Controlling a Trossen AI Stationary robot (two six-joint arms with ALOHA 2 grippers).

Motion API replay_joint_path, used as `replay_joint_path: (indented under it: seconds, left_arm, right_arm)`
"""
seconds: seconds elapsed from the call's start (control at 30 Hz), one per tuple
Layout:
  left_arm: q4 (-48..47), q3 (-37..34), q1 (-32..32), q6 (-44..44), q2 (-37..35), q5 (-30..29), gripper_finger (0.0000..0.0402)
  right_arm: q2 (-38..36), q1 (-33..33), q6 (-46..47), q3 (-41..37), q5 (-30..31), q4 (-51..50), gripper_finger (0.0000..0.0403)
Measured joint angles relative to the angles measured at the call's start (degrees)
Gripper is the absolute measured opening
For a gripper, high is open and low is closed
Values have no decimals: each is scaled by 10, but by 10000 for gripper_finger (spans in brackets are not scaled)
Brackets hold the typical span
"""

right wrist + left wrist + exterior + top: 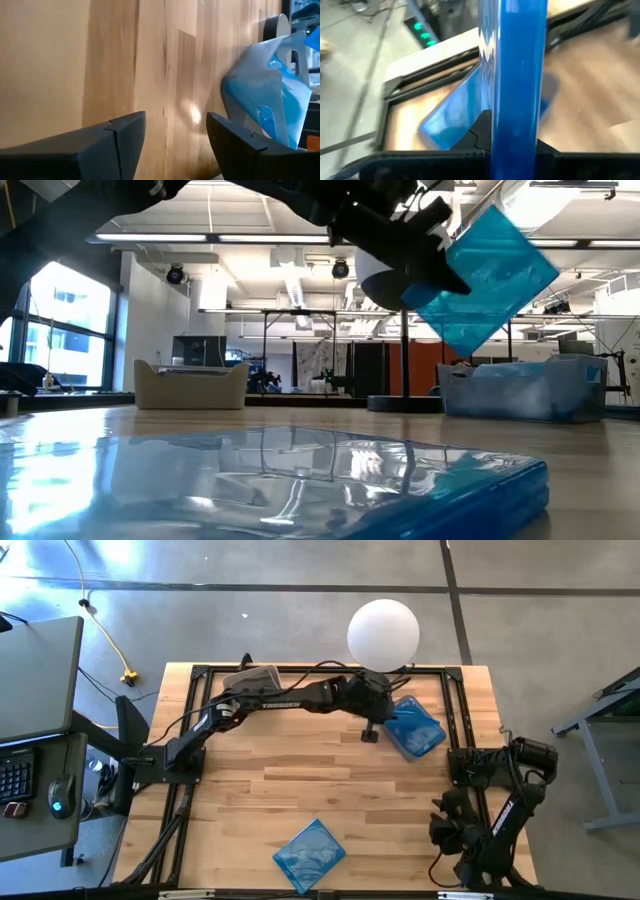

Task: Pick & place jewel cases by type
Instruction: Put the top blue CD case into the gray bin

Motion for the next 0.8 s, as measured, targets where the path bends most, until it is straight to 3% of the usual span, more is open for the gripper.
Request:
replay_joint_path:
  seconds: [0.13,0.47,0.8]
  left_arm:
    - [2,0,9,38,1,-11,2]
    - [6,0,22,70,1,61,26]
    - [50,1,29,101,50,29,71]
  right_arm:
    - [0,0,-3,-12,0,9,204]
    - [0,0,-5,-14,12,13,204]
    - [0,-4,-5,-14,9,20,204]
